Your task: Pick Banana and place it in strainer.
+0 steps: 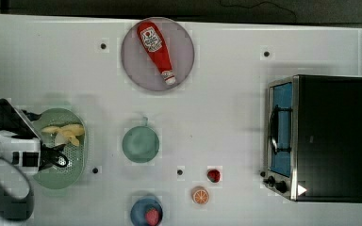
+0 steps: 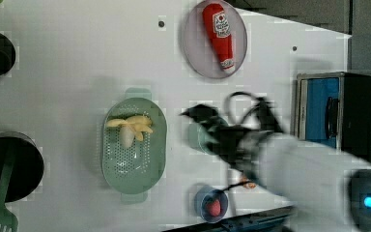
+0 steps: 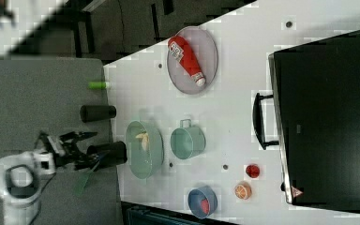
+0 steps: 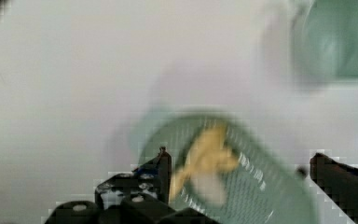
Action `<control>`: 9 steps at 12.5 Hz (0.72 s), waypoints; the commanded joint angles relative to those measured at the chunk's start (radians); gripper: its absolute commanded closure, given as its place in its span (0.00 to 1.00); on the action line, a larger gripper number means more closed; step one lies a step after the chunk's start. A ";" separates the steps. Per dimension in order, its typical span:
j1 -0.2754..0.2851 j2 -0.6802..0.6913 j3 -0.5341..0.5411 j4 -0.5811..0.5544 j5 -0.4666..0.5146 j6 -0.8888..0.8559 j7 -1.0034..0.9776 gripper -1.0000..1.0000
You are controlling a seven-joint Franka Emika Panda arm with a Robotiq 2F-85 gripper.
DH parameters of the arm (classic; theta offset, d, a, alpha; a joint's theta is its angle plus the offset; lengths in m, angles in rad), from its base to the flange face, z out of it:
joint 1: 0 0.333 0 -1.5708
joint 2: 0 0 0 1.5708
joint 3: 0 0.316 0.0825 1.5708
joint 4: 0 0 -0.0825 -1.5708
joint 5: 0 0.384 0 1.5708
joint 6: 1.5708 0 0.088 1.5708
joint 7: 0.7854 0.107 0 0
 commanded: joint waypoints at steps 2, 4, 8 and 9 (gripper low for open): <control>-0.106 -0.135 -0.142 0.107 0.085 -0.312 -0.340 0.00; -0.117 -0.228 -0.257 0.135 0.148 -0.449 -0.484 0.00; -0.122 -0.342 -0.524 0.137 0.160 -0.489 -0.774 0.00; -0.121 -0.357 -0.571 0.137 0.160 -0.511 -0.793 0.00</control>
